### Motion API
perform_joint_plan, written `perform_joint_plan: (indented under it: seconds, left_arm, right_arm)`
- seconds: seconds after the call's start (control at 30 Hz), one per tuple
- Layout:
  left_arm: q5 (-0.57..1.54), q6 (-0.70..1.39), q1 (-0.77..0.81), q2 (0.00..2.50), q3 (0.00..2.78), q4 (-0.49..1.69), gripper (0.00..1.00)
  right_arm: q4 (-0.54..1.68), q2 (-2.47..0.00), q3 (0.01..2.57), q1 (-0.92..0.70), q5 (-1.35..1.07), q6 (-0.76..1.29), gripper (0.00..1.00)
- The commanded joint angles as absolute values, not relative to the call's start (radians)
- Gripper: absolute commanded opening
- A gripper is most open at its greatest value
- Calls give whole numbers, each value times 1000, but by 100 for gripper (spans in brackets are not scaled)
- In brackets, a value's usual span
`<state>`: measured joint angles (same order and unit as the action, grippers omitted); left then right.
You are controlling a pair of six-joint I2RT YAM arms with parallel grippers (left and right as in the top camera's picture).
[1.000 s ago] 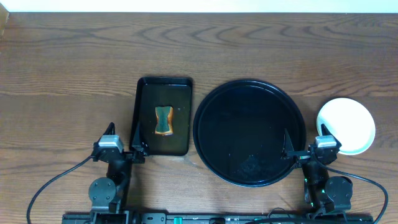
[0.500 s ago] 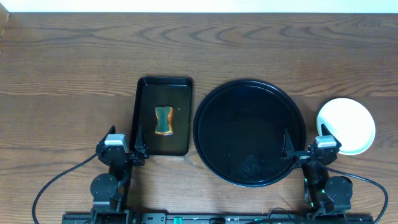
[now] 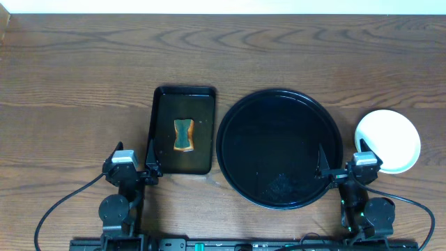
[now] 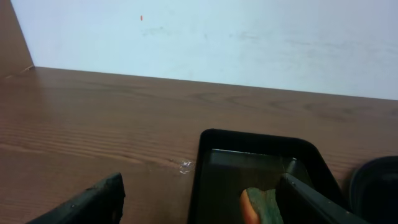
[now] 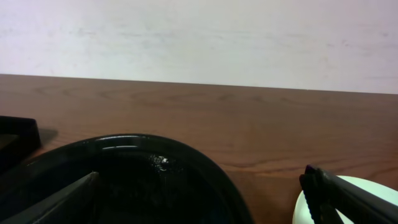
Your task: Clean dirty plates on tray and stack at the side
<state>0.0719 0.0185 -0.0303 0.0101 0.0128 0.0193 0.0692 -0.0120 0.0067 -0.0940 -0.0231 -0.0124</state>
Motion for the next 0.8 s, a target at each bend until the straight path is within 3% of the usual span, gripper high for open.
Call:
perform_joint_plan:
  seconds: [0.0,0.77]
  left_arm:
    - [83,0,-34,4,4,64,78]
    - [83,0,-34,4,4,64,79]
  right_arm:
    - [73,-6,5,-91,-27,-27,99]
    - [73,-6,5,-91,-27,-27,99]
